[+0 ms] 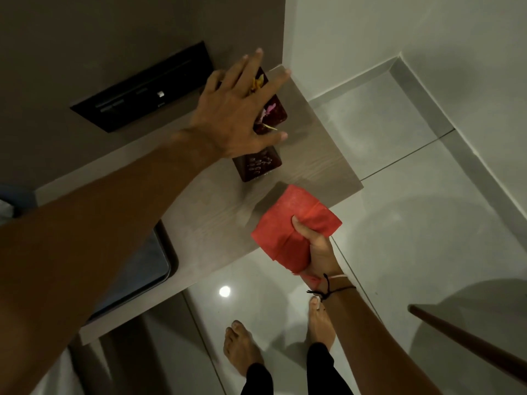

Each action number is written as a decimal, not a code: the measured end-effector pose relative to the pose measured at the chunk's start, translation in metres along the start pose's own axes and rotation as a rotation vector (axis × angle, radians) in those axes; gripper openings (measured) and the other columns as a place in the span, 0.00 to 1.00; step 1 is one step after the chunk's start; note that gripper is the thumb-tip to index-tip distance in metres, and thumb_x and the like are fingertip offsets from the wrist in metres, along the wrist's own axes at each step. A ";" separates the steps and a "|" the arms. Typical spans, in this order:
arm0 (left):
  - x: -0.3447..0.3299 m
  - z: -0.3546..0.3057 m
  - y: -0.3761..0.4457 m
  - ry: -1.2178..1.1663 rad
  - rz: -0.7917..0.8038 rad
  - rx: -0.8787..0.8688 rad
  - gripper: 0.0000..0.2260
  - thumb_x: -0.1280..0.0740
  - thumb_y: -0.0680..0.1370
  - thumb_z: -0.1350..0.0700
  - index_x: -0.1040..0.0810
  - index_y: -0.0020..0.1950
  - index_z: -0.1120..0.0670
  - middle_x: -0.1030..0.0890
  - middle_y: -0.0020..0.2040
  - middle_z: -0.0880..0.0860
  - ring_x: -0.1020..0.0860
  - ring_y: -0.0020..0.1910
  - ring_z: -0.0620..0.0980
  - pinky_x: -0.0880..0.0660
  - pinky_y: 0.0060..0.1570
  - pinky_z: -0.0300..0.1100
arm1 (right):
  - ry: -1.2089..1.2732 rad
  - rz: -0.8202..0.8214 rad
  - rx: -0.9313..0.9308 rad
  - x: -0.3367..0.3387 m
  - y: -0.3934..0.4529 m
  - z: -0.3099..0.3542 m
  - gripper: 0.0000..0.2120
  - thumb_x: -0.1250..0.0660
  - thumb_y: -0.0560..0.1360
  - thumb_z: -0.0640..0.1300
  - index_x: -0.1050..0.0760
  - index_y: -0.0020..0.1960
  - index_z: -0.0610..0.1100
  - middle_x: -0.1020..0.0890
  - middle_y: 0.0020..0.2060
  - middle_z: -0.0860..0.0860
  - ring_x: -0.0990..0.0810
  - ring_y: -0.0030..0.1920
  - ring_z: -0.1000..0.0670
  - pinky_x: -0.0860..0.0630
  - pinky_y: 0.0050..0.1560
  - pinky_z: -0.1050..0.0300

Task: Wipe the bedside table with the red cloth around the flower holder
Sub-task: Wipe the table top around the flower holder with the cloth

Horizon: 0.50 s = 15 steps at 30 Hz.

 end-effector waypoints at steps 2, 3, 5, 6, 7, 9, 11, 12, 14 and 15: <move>0.003 0.002 0.002 0.007 0.003 -0.009 0.42 0.45 0.74 0.29 0.51 0.85 0.44 0.51 0.85 0.61 0.43 0.81 0.65 0.40 0.75 0.65 | -0.005 -0.018 0.013 -0.003 -0.002 0.000 0.32 0.24 0.70 0.45 0.27 0.71 0.41 0.19 0.64 0.37 0.19 0.62 0.34 0.16 0.44 0.48; 0.004 0.002 0.003 0.015 0.019 -0.021 0.41 0.46 0.75 0.29 0.50 0.85 0.44 0.50 0.85 0.62 0.41 0.80 0.66 0.38 0.73 0.65 | -0.007 -0.026 0.020 -0.005 -0.004 0.000 0.32 0.24 0.70 0.46 0.27 0.71 0.41 0.19 0.64 0.37 0.18 0.62 0.34 0.16 0.42 0.48; 0.004 0.000 0.001 0.043 0.064 -0.060 0.41 0.48 0.74 0.29 0.50 0.85 0.44 0.50 0.85 0.62 0.39 0.78 0.67 0.36 0.71 0.65 | 0.001 -0.041 0.028 -0.008 -0.009 0.001 0.30 0.26 0.70 0.45 0.28 0.71 0.42 0.18 0.63 0.38 0.18 0.60 0.36 0.15 0.40 0.50; 0.004 -0.001 -0.002 0.056 0.088 -0.075 0.41 0.50 0.74 0.28 0.50 0.84 0.44 0.50 0.85 0.62 0.39 0.78 0.67 0.35 0.71 0.65 | 0.006 -0.042 0.032 -0.010 -0.011 0.002 0.28 0.27 0.71 0.44 0.27 0.70 0.43 0.18 0.62 0.39 0.17 0.58 0.37 0.15 0.38 0.51; 0.004 -0.002 -0.006 0.058 0.108 -0.083 0.41 0.51 0.73 0.28 0.50 0.84 0.43 0.51 0.85 0.61 0.39 0.78 0.67 0.35 0.70 0.65 | 0.004 -0.036 0.034 -0.011 -0.014 0.003 0.24 0.28 0.73 0.42 0.26 0.68 0.44 0.17 0.60 0.41 0.16 0.56 0.39 0.15 0.37 0.51; 0.005 0.002 -0.014 0.009 0.145 -0.066 0.40 0.49 0.74 0.28 0.50 0.84 0.41 0.51 0.85 0.60 0.39 0.78 0.67 0.36 0.72 0.65 | -0.010 -0.011 0.033 -0.017 -0.018 0.006 0.15 0.30 0.77 0.40 0.25 0.62 0.49 0.16 0.57 0.44 0.16 0.53 0.42 0.15 0.35 0.52; 0.006 0.010 -0.021 -0.076 0.178 -0.028 0.38 0.46 0.75 0.30 0.51 0.83 0.39 0.52 0.86 0.58 0.41 0.80 0.67 0.39 0.74 0.66 | -0.026 -0.042 0.048 -0.018 -0.024 0.007 0.12 0.31 0.78 0.39 0.25 0.57 0.53 0.17 0.54 0.47 0.16 0.53 0.44 0.14 0.37 0.52; 0.006 0.014 -0.022 -0.112 0.185 -0.013 0.38 0.44 0.76 0.30 0.51 0.83 0.38 0.53 0.86 0.58 0.42 0.81 0.66 0.40 0.75 0.66 | -0.027 -0.055 0.074 -0.020 -0.028 0.007 0.12 0.31 0.78 0.39 0.25 0.56 0.54 0.17 0.55 0.47 0.17 0.54 0.44 0.14 0.40 0.51; 0.006 0.022 -0.021 -0.177 0.186 0.018 0.36 0.41 0.78 0.32 0.50 0.83 0.36 0.53 0.86 0.56 0.44 0.82 0.64 0.43 0.76 0.66 | 0.003 -0.094 0.140 -0.022 -0.030 0.010 0.13 0.31 0.77 0.37 0.24 0.57 0.52 0.17 0.59 0.44 0.17 0.59 0.41 0.16 0.51 0.46; 0.005 0.026 -0.019 -0.209 0.186 0.040 0.35 0.39 0.79 0.33 0.51 0.83 0.35 0.54 0.86 0.55 0.45 0.82 0.63 0.44 0.77 0.65 | 0.000 -0.123 0.182 -0.024 -0.028 0.015 0.12 0.31 0.78 0.37 0.24 0.57 0.51 0.17 0.60 0.43 0.18 0.60 0.40 0.18 0.55 0.44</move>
Point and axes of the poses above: each hand's wrist, its own y-axis towards the middle knuckle, its own x-axis out of the back of the hand, z = x × y, the point moved 8 cm from there along y, towards the middle knuckle
